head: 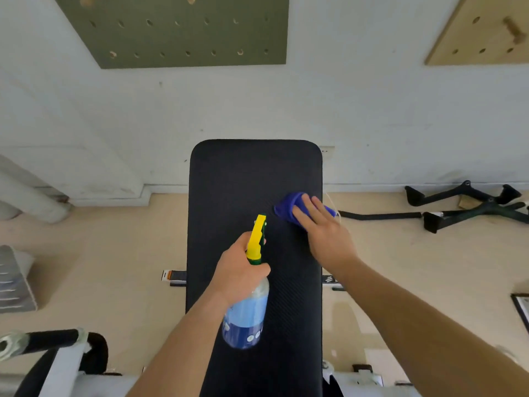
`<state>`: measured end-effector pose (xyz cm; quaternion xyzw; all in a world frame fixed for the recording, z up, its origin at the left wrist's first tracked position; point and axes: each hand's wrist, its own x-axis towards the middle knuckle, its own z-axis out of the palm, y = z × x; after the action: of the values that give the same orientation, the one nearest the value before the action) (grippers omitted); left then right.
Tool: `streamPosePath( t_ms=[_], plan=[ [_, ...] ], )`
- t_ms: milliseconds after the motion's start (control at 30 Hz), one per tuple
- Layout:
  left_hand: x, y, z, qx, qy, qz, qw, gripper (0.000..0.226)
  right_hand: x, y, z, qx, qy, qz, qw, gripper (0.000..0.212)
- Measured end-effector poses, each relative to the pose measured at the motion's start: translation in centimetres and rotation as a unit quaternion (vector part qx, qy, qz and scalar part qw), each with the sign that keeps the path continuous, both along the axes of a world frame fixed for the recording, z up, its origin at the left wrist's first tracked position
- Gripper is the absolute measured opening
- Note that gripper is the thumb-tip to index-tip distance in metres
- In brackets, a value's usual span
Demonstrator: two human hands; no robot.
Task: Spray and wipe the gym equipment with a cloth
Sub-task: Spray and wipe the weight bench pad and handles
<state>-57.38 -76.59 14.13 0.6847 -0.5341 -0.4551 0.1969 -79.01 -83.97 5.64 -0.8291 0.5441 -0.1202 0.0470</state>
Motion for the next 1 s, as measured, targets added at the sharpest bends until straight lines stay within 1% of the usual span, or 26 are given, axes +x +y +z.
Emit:
streamPosePath(
  t_ms=[67, 133, 167, 233, 267, 333, 467, 533, 633, 700, 767, 833, 900, 967, 1000],
  plan=[
    [-0.2, -0.5, 0.1, 0.009, -0.01, -0.007, 1.0, 0.04, -1.0, 4.0, -1.1, 0.044, 0.012, 0.052, 0.998, 0.085],
    [-0.3, -0.9, 0.3, 0.025, -0.019, -0.037, 0.999, 0.04, -2.6, 6.4, -0.6, 0.082, 0.021, 0.064, 0.994, 0.084],
    [-0.4, -1.1, 0.3, 0.033, -0.023, -0.054, 0.998, 0.038, -3.4, 6.8, 0.0, 0.066, 0.005, 0.04, 0.997, 0.083],
    [-0.6, -1.3, 0.2, 0.042, -0.023, -0.072, 0.996, 0.032, -4.3, 6.1, 2.2, 0.035, -0.05, -0.059, 0.996, 0.079],
    [-0.7, -1.2, 0.1, 0.043, -0.021, -0.074, 0.996, 0.029, -4.6, 5.2, 3.6, 0.015, -0.086, -0.107, 0.99, 0.072],
    [-0.8, -0.8, -0.5, 0.04, -0.024, -0.068, 0.997, 0.024, -4.4, 3.1, 6.5, -0.027, -0.13, -0.157, 0.979, 0.058],
    [-0.2, 0.7, -1.6, 0.029, -0.024, -0.051, 0.998, 0.021, -2.4, -0.8, 9.2, -0.04, -0.13, -0.165, 0.977, 0.051],
    [0.5, 1.4, -1.7, 0.021, -0.02, -0.067, 0.997, 0.022, -0.9, -3.0, 9.3, -0.021, -0.13, -0.166, 0.977, 0.051],
    [1.9, 1.8, -1.6, 0.006, -0.007, -0.092, 0.996, 0.032, 2.0, -5.0, 8.1, 0.021, -0.139, -0.176, 0.974, 0.053],
    [3.0, 1.7, -1.0, -0.007, 0.009, -0.088, 0.996, 0.037, 4.5, -3.9, 5.3, 0.032, -0.124, -0.166, 0.978, 0.053],
    [3.8, 0.9, -0.3, -0.023, 0.018, -0.077, 0.997, 0.039, 6.4, 0.3, 1.7, 0.027, -0.094, -0.15, 0.984, 0.059],
    [4.4, 0.1, 0.5, -0.036, 0.018, -0.069, 0.997, 0.036, 7.4, 6.9, -1.5, 0.027, -0.056, -0.086, 0.994, 0.072],
    [4.8, -0.6, 1.2, -0.039, 0.014, -0.073, 0.996, 0.035, 7.3, 12.6, -3.6, 0.055, 0.003, 0.013, 0.998, 0.082],
    [5.0, -1.2, 1.8, -0.029, 0.007, -0.082, 0.996, 0.031, 5.7, 13.2, -4.1, 0.044, 0.06, 0.095, 0.993, 0.075],
    [5.0, -1.5, 1.9, -0.026, 0.005, -0.084, 0.996, 0.03, 5.1, 11.3, -3.4, 0.026, 0.072, 0.102, 0.992, 0.07]
  ],
)
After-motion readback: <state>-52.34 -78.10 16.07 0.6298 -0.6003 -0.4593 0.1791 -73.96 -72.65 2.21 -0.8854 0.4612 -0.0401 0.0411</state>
